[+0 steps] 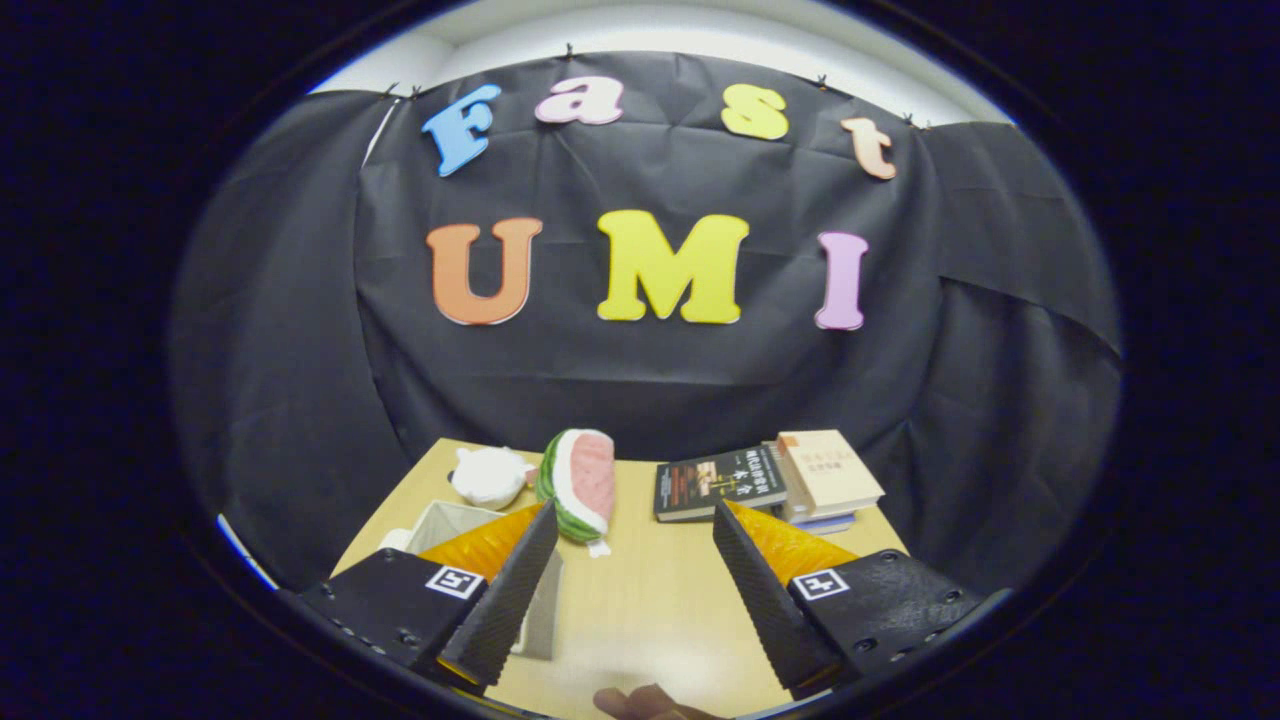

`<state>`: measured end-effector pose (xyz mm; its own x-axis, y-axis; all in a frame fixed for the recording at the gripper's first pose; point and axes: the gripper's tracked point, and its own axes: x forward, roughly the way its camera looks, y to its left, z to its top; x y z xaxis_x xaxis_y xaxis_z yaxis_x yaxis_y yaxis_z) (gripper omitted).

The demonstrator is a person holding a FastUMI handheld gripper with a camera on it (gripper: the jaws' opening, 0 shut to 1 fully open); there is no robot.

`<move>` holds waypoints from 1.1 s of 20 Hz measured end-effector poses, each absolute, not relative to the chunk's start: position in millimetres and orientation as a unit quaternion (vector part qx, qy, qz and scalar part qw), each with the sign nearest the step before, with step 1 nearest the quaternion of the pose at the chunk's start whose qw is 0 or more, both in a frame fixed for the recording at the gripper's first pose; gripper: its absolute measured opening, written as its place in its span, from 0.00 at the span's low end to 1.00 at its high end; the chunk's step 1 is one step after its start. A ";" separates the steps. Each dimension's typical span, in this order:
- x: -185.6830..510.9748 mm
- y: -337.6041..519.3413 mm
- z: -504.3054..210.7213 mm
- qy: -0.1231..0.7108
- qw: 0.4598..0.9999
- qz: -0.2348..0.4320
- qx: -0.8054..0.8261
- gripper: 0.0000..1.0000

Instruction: Open the storage box then place both shoes into the box .Put the left shoe in first, then the right shoe, with the right side of both shoes facing outward in a uniform manner.

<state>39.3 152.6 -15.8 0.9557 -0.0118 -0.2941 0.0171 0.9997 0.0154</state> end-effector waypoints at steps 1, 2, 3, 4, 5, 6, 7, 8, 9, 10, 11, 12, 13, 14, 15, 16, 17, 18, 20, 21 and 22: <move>33.0 135.9 -8.2 0.138 0.990 -0.012 0.010 0.96; 25.5 121.9 -1.0 0.128 0.992 -0.013 0.012 0.96; 18.9 107.5 6.7 0.115 0.993 -0.014 0.015 0.96; 12.0 92.4 16.0 0.100 0.995 -0.018 0.017 0.96; 5.8 75.6 24.0 0.084 0.996 -0.025 0.019 0.96; -4.2 61.4 31.5 0.070 0.997 -0.032 0.022 0.96; -13.0 49.8 37.4 0.058 0.997 -0.036 0.026 0.96; -23.4 39.3 42.8 0.048 0.997 -0.041 0.032 0.96; -25.7 29.6 36.8 0.043 0.997 -0.043 0.038 0.95; -34.0 25.9 41.7 0.036 0.998 -0.042 0.041 0.96; -42.8 20.5 47.2 0.031 0.998 -0.043 0.041 0.96; -49.9 16.6 51.2 0.024 0.998 -0.045 0.040 0.96; -57.1 17.7 53.7 0.019 0.998 -0.043 0.042 0.96; -63.8 21.4 57.5 0.013 0.998 -0.036 0.047 0.96; -71.2 24.7 59.9 0.008 0.998 -0.031 0.053 0.96; -76.9 27.7 62.2 -0.003 0.998 -0.025 0.061 0.96; -81.4 31.3 59.4 -0.002 0.998 -0.022 0.066 0.96; -84.8 36.4 57.7 -0.003 0.998 -0.016 0.065 0.96; -84.5 40.7 54.3 -0.002 0.999 -0.020 0.050 0.96; -82.2 42.3 52.2 0.001 0.999 -0.024 0.043 0.96; -80.8 45.9 50.3 0.006 0.999 -0.025 0.043 0.96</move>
<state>-80.8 45.9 50.3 0.9987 -0.0499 -0.0134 0.0509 0.9951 0.0854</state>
